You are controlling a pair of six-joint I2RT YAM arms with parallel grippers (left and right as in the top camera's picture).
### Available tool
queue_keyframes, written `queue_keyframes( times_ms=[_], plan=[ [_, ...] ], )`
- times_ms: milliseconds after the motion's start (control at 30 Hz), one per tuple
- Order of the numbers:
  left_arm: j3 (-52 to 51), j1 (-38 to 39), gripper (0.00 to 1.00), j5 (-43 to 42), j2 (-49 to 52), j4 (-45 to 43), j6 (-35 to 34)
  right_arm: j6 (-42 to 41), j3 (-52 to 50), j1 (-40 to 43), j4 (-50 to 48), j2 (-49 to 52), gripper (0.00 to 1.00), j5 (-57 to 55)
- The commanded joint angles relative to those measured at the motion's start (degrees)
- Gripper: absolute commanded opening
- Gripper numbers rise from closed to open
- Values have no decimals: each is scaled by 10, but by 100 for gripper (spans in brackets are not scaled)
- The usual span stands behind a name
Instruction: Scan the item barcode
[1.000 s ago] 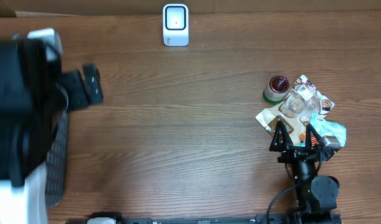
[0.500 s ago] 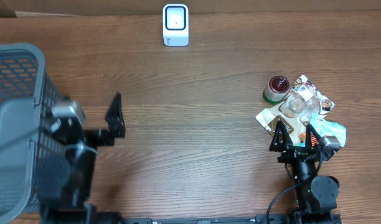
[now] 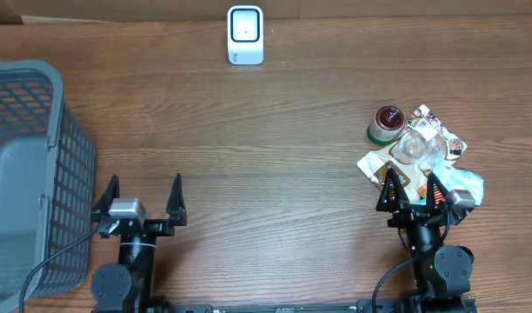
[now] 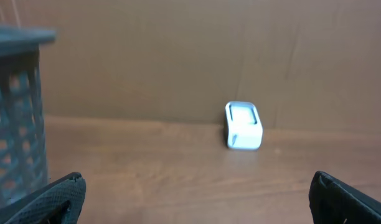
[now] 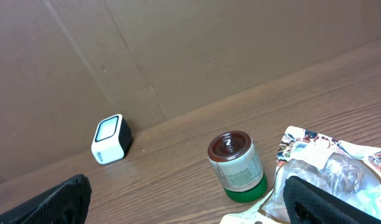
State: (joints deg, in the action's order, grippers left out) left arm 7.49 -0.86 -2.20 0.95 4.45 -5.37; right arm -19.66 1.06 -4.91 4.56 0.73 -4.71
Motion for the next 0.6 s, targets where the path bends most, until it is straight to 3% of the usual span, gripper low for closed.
queue_keyframes(
  times_ms=[0,567],
  plan=[
    [-32,-4,100,-6,-8,-5,16,0,-6,1,-2,-6,100,1],
    [-72,-3,99,-6,-7,-2,2,0,-6,1,-2,-6,100,1]
  ],
)
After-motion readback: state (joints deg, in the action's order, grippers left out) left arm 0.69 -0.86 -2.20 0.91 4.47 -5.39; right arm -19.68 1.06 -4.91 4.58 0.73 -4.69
